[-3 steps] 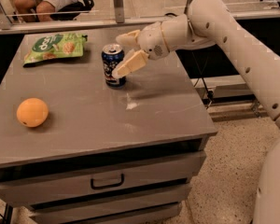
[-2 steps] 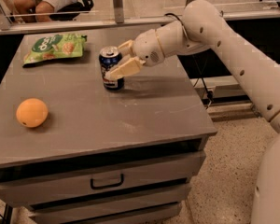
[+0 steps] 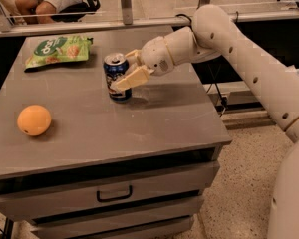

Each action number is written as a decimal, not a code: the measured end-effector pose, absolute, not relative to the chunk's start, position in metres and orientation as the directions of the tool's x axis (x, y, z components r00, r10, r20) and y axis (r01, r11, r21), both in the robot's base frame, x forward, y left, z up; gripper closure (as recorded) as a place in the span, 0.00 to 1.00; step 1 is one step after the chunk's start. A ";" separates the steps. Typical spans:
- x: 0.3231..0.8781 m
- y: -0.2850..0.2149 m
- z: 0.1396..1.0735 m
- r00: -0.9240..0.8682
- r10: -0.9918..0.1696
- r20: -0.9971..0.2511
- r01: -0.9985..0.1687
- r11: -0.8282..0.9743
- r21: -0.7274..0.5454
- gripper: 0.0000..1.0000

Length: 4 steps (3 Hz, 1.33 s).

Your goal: Knock pepsi can over

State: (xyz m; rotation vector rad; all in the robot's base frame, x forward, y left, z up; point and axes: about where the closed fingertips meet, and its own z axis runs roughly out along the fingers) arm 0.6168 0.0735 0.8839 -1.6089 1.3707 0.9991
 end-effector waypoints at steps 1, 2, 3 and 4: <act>0.618 0.061 0.899 0.125 -0.488 -0.864 -0.992 -0.084 -0.096 0.96; 0.624 0.035 0.913 0.118 -0.684 -0.720 -0.987 -0.004 -0.159 1.00; 0.626 0.011 0.916 0.072 -0.846 -0.528 -0.976 0.049 -0.212 1.00; 0.626 0.000 0.900 0.032 -0.946 -0.322 -0.970 0.048 -0.238 1.00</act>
Offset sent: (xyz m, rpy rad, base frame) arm 0.0214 -0.1145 0.0588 -0.7660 -0.2614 -0.3476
